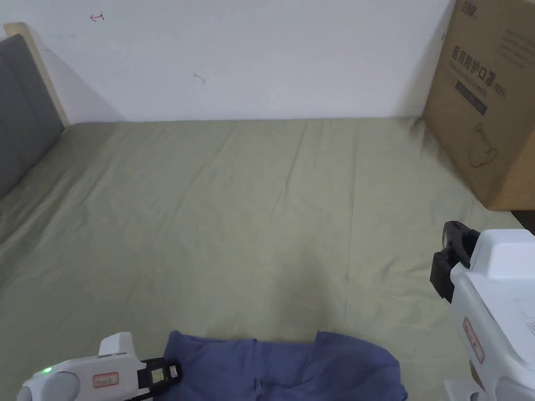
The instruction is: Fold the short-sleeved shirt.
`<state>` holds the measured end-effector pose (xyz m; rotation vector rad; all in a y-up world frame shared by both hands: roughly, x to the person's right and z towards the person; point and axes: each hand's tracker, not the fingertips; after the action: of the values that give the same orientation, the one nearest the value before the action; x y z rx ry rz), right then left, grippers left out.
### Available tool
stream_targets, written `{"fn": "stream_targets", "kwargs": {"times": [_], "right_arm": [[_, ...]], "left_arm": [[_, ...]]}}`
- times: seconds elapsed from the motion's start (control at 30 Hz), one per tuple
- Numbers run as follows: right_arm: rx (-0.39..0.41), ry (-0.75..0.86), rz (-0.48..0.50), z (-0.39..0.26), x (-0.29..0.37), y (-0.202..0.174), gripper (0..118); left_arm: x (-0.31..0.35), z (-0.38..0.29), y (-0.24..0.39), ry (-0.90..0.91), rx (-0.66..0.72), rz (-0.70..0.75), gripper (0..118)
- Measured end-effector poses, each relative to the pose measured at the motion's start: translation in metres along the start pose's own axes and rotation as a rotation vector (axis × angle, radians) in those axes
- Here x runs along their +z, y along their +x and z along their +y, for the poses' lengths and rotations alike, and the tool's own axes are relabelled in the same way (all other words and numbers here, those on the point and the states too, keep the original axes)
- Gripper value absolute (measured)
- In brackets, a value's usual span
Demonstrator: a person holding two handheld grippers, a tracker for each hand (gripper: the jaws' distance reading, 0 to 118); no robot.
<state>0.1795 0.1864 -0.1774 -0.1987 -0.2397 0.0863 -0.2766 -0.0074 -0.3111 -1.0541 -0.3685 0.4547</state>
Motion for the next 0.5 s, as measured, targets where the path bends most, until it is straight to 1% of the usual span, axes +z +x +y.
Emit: {"fn": "stream_targets", "kwargs": {"times": [0.17, 0.23, 0.33, 0.43, 0.5], "right_arm": [[-0.005, 0.015, 0.024, 0.003, 0.001, -0.004, 0], [-0.002, 0.018, 0.032, 0.004, 0.001, -0.006, 0], [0.002, 0.022, 0.043, 0.004, 0.002, -0.008, 0], [0.002, 0.025, 0.047, 0.004, 0.003, -0.008, 0], [-0.002, 0.024, 0.043, 0.003, 0.003, -0.007, 0]], "left_arm": [[0.047, 0.018, -0.014, 0.039, -0.026, 0.067, 7], [0.064, 0.024, -0.018, 0.045, -0.056, 0.129, 7], [0.085, 0.030, -0.016, 0.068, -0.061, 0.180, 7], [0.094, 0.032, 0.006, 0.080, -0.086, 0.194, 7], [0.095, 0.028, 0.038, 0.081, -0.104, 0.170, 7]]}}
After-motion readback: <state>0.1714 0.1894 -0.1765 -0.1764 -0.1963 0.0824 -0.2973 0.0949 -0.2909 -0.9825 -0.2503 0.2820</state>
